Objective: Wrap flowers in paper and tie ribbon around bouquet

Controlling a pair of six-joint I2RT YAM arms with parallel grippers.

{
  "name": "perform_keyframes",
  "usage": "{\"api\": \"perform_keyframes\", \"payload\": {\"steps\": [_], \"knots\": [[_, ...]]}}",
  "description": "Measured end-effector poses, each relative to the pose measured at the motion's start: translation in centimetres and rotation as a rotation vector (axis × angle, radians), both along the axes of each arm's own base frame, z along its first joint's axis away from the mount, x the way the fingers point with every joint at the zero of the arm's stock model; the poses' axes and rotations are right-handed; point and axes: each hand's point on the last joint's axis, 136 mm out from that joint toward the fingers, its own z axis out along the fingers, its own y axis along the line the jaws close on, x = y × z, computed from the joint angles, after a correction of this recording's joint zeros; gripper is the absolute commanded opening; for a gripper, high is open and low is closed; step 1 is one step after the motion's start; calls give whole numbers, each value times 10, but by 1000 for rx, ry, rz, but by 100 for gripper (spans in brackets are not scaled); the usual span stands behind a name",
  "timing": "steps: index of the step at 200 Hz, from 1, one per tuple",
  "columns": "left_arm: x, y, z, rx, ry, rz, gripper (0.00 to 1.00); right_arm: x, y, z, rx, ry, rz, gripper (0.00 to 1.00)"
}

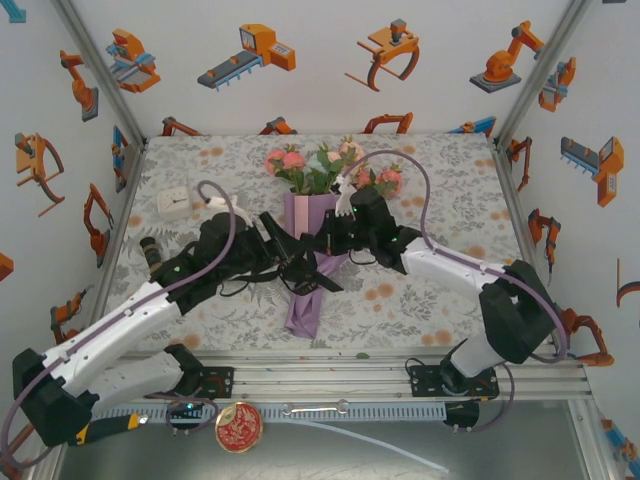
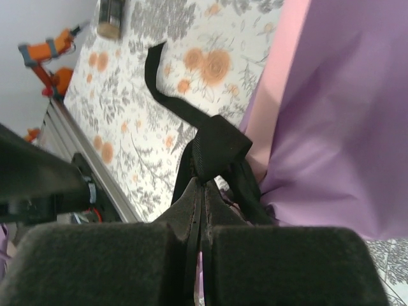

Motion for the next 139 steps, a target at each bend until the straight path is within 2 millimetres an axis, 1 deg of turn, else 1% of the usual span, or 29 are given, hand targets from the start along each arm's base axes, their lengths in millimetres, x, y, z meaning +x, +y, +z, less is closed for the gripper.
{"api": "perform_keyframes", "payload": {"steps": [6,15,26,32,40,51,63,74,82,97,105,115,127,132,139], "knots": [[4,12,-3,-2,24,50,64,-3,5,-2,-1,4,21,0],[11,32,-8,-14,59,130,68,-9,12,-5,-1,8,55,0],[18,47,-14,-43,90,200,71,-16,21,-6,4,6,98,1],[21,52,-18,-67,109,223,73,-19,26,-5,12,0,120,1],[22,55,-26,-95,143,242,74,-23,33,-4,21,-6,145,1],[23,53,-39,-123,198,248,76,-27,41,0,39,-16,180,1],[25,46,-54,-135,258,233,77,-32,49,5,62,-30,215,1],[27,36,-65,-145,305,211,73,-35,55,10,82,-43,242,1],[29,30,-72,-152,332,197,64,-37,60,13,97,-50,261,1],[30,22,-81,-162,369,176,40,-42,65,17,117,-61,290,2],[31,19,-83,-169,380,170,25,-44,67,17,122,-61,301,7],[30,18,-84,-174,388,167,10,-46,68,18,127,-62,309,17],[30,19,-84,-168,385,163,0,-46,68,19,126,-65,307,30],[29,20,-84,-160,381,162,0,-45,67,19,121,-70,301,35],[28,24,-84,-144,377,167,0,-44,64,19,108,-75,283,38]]}}
